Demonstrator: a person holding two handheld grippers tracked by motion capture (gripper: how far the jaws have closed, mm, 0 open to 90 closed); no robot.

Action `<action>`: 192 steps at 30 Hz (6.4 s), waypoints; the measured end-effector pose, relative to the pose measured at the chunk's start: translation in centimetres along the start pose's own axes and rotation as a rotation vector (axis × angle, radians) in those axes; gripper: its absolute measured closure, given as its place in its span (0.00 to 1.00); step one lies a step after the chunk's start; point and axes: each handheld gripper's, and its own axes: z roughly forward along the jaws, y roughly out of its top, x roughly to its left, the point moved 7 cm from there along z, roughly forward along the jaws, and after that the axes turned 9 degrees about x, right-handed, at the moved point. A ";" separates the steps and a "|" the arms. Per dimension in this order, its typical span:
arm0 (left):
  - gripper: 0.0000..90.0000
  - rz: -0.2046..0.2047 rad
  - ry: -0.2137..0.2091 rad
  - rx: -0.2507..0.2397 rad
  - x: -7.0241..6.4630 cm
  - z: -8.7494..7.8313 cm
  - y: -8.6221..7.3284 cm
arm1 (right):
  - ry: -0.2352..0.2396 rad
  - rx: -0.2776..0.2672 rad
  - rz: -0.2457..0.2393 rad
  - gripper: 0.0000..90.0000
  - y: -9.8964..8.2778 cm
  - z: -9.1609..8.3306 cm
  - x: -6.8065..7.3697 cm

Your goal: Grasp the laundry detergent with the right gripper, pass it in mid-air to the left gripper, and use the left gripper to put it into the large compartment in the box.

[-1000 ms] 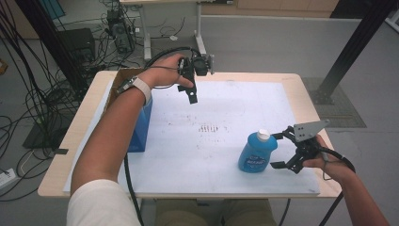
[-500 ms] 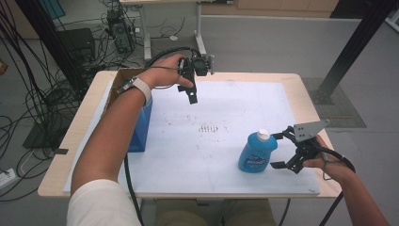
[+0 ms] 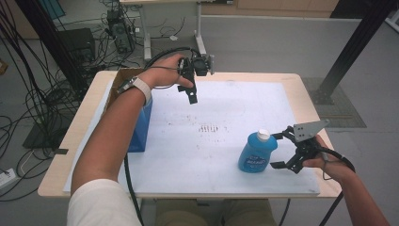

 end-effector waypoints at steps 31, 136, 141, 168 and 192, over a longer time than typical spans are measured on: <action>0.10 -0.001 0.000 0.000 -0.1 0.0 0.0 | -0.001 0.000 -0.005 0.04 0.1 0.1 0.1; 0.10 -0.010 -0.007 0.004 -0.2 0.5 -0.5 | 0.020 -0.113 -0.008 0.17 0.8 4.1 0.3; 0.10 -0.011 -0.007 0.004 -0.2 0.6 -0.5 | 0.021 -0.123 -0.011 0.20 0.8 4.3 0.3; 0.10 -0.013 -0.007 0.009 -0.2 0.7 -0.5 | 0.028 -0.153 -0.036 0.43 1.0 4.5 0.4; 0.11 -0.008 -0.007 0.004 -0.3 0.6 -0.4 | 0.040 -0.145 -0.034 0.46 1.1 4.5 0.4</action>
